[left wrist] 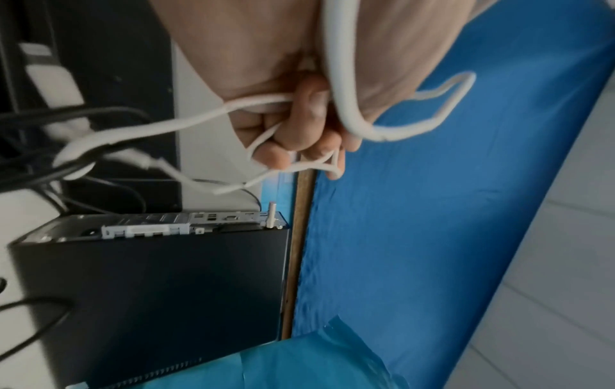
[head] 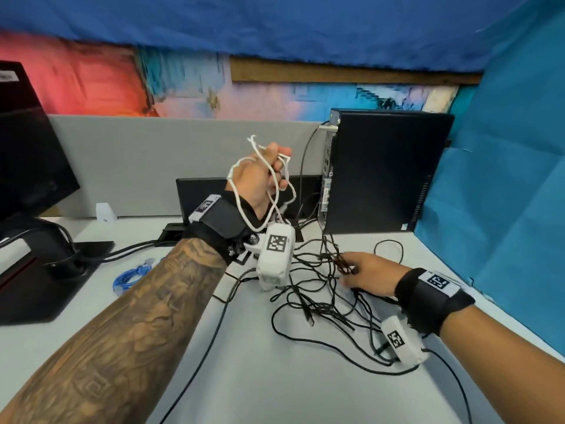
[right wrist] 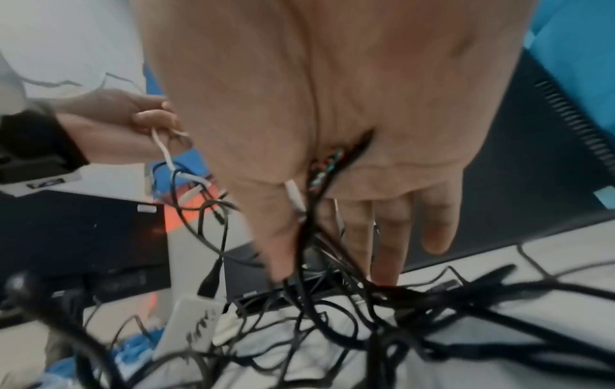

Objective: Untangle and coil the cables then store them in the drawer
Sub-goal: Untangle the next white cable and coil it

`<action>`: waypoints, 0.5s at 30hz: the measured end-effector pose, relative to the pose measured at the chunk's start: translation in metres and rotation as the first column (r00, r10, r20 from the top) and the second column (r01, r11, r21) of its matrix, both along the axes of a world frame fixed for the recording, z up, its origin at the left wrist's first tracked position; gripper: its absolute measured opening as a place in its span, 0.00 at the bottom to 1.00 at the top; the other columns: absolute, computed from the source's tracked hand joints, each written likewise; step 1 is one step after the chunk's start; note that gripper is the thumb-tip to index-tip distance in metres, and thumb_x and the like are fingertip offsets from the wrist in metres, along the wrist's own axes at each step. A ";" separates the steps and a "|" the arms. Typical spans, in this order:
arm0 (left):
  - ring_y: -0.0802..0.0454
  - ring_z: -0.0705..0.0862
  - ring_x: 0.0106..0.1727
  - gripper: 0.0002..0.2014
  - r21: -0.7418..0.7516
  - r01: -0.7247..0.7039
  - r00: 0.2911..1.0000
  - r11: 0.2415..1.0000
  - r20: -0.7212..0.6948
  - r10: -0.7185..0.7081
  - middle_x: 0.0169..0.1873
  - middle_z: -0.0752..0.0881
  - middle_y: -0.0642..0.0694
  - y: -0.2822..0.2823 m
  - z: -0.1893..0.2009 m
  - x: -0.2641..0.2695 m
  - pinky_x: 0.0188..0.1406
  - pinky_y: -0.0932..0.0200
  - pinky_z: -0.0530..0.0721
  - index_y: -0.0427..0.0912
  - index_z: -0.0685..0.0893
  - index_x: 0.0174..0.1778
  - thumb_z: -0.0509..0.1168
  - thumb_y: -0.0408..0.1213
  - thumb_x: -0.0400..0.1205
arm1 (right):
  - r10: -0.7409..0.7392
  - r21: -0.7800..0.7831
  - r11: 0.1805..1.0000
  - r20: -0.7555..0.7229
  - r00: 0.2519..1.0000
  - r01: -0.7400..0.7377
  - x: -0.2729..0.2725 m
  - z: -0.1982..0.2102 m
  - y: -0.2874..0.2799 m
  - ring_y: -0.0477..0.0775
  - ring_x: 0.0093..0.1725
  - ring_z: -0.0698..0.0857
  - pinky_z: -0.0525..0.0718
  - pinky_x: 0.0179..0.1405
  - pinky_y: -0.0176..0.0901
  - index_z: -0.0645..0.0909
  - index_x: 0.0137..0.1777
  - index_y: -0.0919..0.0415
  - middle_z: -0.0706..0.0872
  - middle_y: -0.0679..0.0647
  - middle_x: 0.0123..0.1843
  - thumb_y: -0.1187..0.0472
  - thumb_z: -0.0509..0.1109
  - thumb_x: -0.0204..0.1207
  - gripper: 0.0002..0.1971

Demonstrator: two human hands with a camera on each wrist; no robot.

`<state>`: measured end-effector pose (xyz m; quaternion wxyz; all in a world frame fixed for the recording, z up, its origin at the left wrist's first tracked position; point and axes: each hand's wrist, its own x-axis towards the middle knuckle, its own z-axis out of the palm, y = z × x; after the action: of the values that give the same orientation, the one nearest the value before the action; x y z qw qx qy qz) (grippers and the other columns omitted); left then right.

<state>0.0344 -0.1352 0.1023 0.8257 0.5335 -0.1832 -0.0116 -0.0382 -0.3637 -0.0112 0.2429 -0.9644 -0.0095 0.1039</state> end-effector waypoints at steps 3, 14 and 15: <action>0.61 0.65 0.18 0.14 0.002 0.076 0.997 0.997 0.022 -0.076 0.27 0.71 0.52 0.007 0.011 -0.006 0.26 0.66 0.74 0.36 0.81 0.49 0.54 0.39 0.92 | -0.011 0.221 0.975 0.112 0.994 -0.014 -0.003 0.014 0.001 0.48 0.76 0.77 0.78 0.72 0.46 0.66 0.84 0.42 0.75 0.40 0.76 0.55 0.77 0.77 0.38; 0.61 0.63 0.17 0.16 -0.264 0.385 0.910 0.884 -0.050 -0.411 0.28 0.69 0.51 0.011 0.026 -0.020 0.24 0.67 0.72 0.36 0.82 0.48 0.53 0.41 0.91 | 0.070 0.425 0.855 0.475 0.877 -0.298 0.002 0.077 0.073 0.40 0.39 0.82 0.82 0.45 0.35 0.88 0.51 0.53 0.86 0.47 0.40 0.57 0.77 0.79 0.03; 0.61 0.63 0.17 0.16 -0.272 0.372 0.916 0.888 -0.045 -0.398 0.28 0.69 0.51 0.015 0.025 -0.017 0.23 0.67 0.71 0.37 0.83 0.48 0.53 0.41 0.91 | 0.056 0.420 0.861 0.481 0.875 -0.287 0.003 0.077 0.071 0.38 0.39 0.82 0.81 0.45 0.33 0.88 0.50 0.53 0.86 0.46 0.40 0.56 0.77 0.79 0.03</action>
<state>0.0171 -0.1206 0.1271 0.8773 0.3732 -0.2440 -0.1776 -0.0354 -0.2929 0.0658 0.4542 -0.8660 -0.1795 -0.1072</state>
